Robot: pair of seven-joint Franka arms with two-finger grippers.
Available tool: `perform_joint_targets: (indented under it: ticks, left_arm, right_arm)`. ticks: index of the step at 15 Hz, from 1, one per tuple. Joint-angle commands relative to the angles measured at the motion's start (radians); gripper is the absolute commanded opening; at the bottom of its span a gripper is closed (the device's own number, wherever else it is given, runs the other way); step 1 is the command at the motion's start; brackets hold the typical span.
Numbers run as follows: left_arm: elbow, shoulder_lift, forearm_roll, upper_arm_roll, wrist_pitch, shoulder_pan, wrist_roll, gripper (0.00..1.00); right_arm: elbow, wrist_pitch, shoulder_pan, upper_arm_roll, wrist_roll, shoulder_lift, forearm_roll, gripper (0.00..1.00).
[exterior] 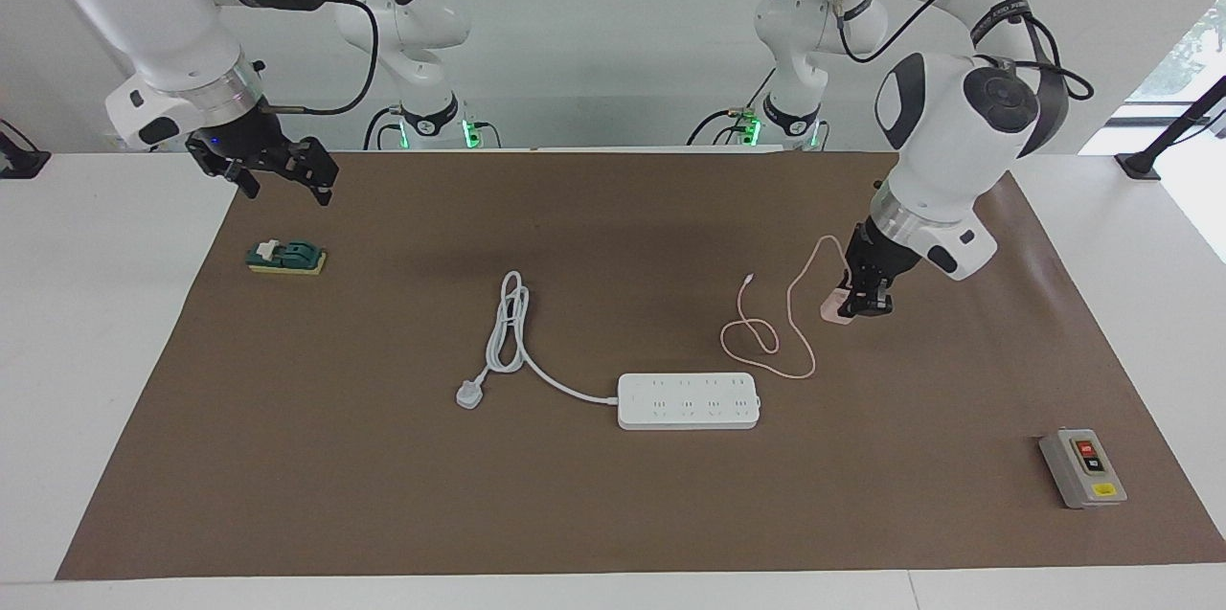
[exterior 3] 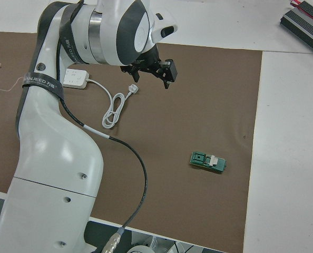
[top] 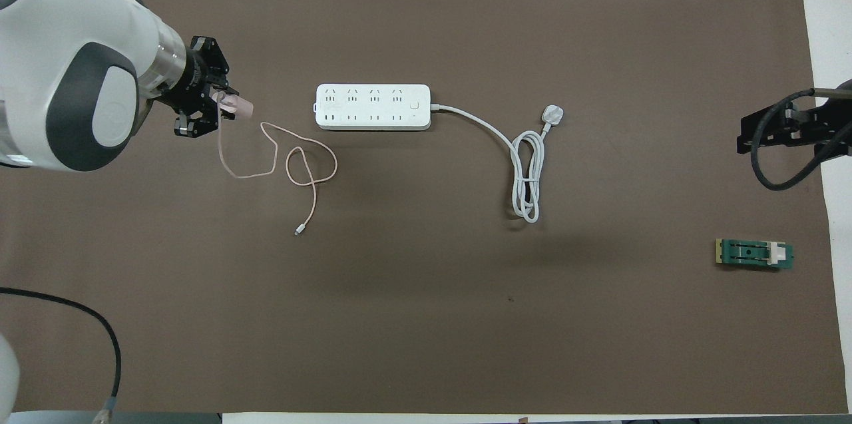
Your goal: Plug charger into power strip
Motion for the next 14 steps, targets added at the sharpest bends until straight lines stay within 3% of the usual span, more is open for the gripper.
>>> perform_joint_targets:
  ticks: [1,5,14]
  left_arm:
    - [0.093,0.072,0.005,0.015,-0.023,-0.039,-0.068,0.0]
    - [0.177,0.207,0.054,0.02,-0.028,-0.097,-0.181,0.0]
    - [0.176,0.259,0.095,0.021,-0.021,-0.182,-0.354,0.0]
  right_arm:
    - [-0.02,0.009,-0.01,0.009,-0.019,-0.016,-0.011,1.0]
    - [-0.02,0.009,-0.01,0.009,-0.019,-0.016,-0.01,1.0]
    - [-0.018,0.009,-0.01,0.009,-0.019,-0.016,-0.01,1.0]
